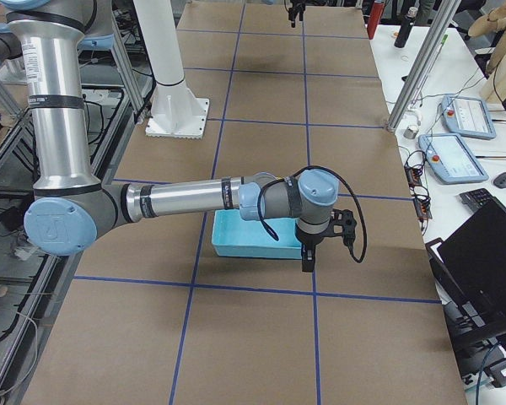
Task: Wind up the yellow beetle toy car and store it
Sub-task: 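Reach the right gripper down to the car beside the blue bin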
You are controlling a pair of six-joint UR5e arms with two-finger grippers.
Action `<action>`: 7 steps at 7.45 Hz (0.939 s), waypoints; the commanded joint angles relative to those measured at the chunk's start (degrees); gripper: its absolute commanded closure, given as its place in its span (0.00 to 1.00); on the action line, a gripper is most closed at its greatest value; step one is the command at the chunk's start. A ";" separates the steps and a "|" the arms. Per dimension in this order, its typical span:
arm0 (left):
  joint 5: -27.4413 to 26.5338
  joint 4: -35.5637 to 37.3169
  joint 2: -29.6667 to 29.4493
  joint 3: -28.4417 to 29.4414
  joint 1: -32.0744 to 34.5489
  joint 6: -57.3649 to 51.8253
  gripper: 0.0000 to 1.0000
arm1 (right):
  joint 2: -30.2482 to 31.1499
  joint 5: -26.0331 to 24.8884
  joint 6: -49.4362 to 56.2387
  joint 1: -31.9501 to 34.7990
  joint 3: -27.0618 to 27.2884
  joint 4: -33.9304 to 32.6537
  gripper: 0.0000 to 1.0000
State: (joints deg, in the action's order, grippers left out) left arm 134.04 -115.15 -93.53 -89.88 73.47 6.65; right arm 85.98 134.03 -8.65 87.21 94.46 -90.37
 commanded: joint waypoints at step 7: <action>1.92 24.17 1.23 -0.82 15.91 0.11 0.00 | -3.09 -0.70 0.48 -10.54 3.16 10.21 0.00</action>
State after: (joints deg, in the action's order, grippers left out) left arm 135.80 -91.86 -93.70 -90.62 87.92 6.82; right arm 83.33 133.81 -8.19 79.24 95.84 -80.98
